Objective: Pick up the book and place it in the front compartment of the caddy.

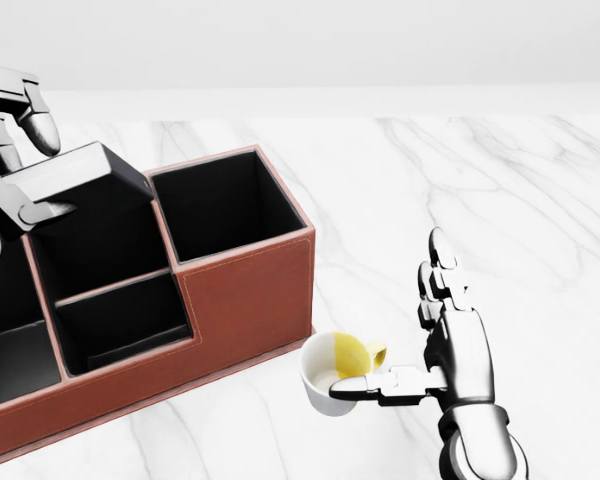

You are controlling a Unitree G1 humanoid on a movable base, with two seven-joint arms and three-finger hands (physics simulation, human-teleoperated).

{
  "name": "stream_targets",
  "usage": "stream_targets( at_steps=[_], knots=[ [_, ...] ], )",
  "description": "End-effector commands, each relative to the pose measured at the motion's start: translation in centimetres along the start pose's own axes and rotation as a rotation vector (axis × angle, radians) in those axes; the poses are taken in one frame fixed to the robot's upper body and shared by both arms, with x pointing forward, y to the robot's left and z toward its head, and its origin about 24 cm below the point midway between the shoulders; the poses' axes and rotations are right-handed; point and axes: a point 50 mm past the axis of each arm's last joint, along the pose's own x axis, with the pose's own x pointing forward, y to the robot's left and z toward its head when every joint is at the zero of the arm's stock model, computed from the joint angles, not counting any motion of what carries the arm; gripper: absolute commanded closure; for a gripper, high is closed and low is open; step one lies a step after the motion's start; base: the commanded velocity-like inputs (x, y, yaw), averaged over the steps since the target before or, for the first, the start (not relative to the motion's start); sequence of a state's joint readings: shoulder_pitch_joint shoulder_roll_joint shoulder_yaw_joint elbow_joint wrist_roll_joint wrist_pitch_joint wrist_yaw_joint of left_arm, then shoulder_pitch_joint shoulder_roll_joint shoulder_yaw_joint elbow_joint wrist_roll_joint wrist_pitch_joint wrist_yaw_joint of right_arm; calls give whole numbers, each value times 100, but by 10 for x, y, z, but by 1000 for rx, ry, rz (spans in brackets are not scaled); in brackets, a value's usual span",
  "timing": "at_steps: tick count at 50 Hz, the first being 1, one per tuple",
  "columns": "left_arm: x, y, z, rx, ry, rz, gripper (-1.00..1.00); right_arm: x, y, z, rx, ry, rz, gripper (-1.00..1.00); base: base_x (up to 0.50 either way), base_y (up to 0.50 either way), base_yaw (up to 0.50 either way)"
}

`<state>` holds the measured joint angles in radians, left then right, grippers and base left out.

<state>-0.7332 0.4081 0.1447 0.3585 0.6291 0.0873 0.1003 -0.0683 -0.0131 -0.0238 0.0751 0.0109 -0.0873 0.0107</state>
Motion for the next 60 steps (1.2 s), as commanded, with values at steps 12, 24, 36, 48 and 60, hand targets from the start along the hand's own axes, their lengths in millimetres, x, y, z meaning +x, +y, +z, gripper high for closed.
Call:
stream_targets(
  at_steps=[12, 24, 36, 48, 60],
  knots=[
    [5, 1, -8, 60, 38, 25, 96, 1, 0, -6, 3, 28, -2, -100, 0, 0, 0],
    [6, -3, -11, 82, 51, 15, 96, 2, 0, -8, 3, 36, -1, -100, 0, 0, 0],
    [9, -13, -15, 76, 90, 9, 96, 1, 0, -7, 4, 30, -2, -100, 0, 0, 0],
    [9, -23, -26, 59, 151, 6, 96, 1, 0, -6, 12, 25, -4, -100, 0, 0, 0],
    [8, -23, -27, 82, 148, 12, 96, 2, -1, -10, 13, 45, -3, -100, 0, 0, 0]
  ],
)
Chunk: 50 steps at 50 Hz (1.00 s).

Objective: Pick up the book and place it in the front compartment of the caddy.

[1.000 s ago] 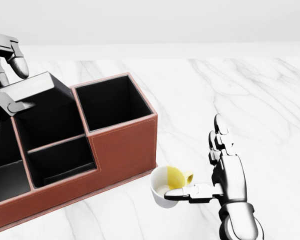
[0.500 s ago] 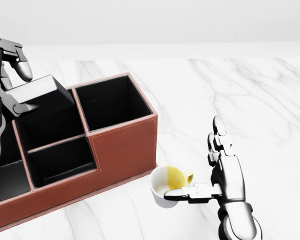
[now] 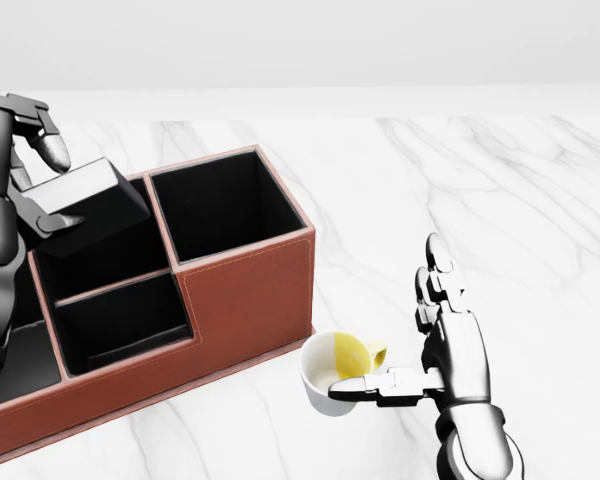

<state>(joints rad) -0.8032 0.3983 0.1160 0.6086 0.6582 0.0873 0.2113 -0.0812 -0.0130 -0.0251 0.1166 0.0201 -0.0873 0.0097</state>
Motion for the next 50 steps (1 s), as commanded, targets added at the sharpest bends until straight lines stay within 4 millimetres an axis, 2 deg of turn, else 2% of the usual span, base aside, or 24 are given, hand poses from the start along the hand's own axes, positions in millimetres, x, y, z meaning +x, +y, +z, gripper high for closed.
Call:
stream_targets(
  at_steps=[1, 12, 33, 50],
  knots=[
    [4, 1, -5, 27, 26, 31, 96, 1, -1, -4, 3, 16, -3, -100, 0, 0, 0],
    [6, -4, -3, 31, 37, 30, 96, 1, -1, -4, 3, 17, -2, -100, 0, 0, 0],
    [6, -15, -17, 61, 110, 17, 96, -1, -1, -1, 4, 3, -3, -100, 0, 0, 0],
    [5, -22, -17, 66, 125, 6, 96, 1, -2, -4, 6, 16, -5, -100, 0, 0, 0]
  ],
)
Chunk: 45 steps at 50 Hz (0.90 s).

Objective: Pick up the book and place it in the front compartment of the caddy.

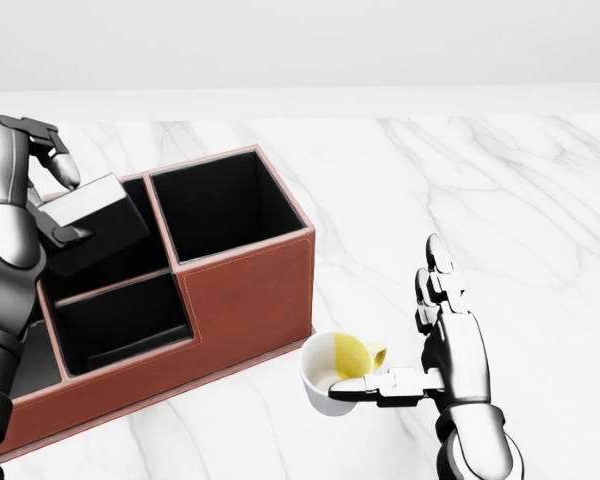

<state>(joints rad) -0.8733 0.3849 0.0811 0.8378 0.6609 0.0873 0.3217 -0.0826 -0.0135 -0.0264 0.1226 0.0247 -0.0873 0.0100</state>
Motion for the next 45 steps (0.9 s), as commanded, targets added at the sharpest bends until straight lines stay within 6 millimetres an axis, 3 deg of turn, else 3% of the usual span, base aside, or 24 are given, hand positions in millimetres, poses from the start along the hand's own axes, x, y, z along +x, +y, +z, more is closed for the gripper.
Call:
stream_targets(
  at_steps=[1, 45],
  knots=[
    [3, -1, -4, 22, 31, 20, 96, 0, -2, -3, 2, 12, -4, -100, 0, 0, 0],
    [-2, -18, -16, 56, 114, 12, 96, -1, -1, -2, 3, 10, -2, -100, 0, 0, 0]
  ],
)
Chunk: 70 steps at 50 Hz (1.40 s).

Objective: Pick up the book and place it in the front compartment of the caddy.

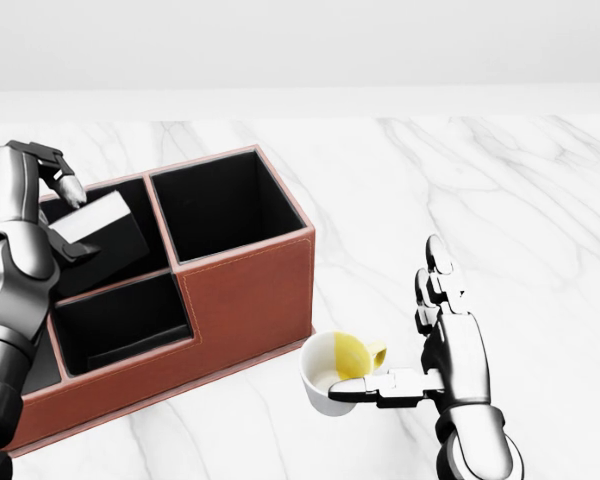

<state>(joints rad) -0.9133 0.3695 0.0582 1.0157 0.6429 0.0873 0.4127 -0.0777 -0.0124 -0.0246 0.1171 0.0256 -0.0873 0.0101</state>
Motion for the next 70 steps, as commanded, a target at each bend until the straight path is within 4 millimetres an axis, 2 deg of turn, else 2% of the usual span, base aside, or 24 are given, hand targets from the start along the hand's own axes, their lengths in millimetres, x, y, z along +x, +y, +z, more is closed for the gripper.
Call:
stream_targets(
  at_steps=[1, 21, 27, 37, 39, 40, 46, 47, 50, 51, 70],
  knots=[
    [3, 1, -1, 25, 26, 28, 96, 1, -1, -3, 2, 13, -3, -100, 0, 0, 0],
    [3, -5, 14, 83, -27, 29, 96, -1, -1, -1, 3, 3, -2, -100, 0, 0, 0],
    [1, -8, 15, 97, -36, 17, 96, 2, -2, -7, 5, 31, -2, -100, 0, 0, 0],
    [-1, -12, 12, 118, -32, -4, 91, 2, -2, -6, 5, 26, -1, -100, 0, 0, 0],
    [-1, -13, 12, 123, -35, -8, 79, 1, -1, -6, 4, 25, -1, -100, 0, 0, 0],
    [-2, -14, 12, 124, -34, -7, 58, 1, -1, -5, 4, 24, -1, -100, 0, 0, 0],
    [1, -10, 17, 133, -58, -11, -25, 1, -2, -5, 6, 24, -1, -100, 0, 0, 0],
    [1, -10, 17, 133, -58, -12, -53, 1, -2, -6, 6, 25, -1, -100, 0, 0, 0],
    [1, -10, 17, 134, -56, -12, -95, 1, -2, -6, 6, 26, -1, -100, 0, 0, 0],
    [1, -10, 16, 135, -56, -12, -100, 1, -2, -6, 6, 27, -2, -100, 0, 0, 0],
    [-3, -10, 18, 130, -87, -10, -100, 0, -2, -3, 6, 15, -2, -100, 0, 0, 0]
  ],
)
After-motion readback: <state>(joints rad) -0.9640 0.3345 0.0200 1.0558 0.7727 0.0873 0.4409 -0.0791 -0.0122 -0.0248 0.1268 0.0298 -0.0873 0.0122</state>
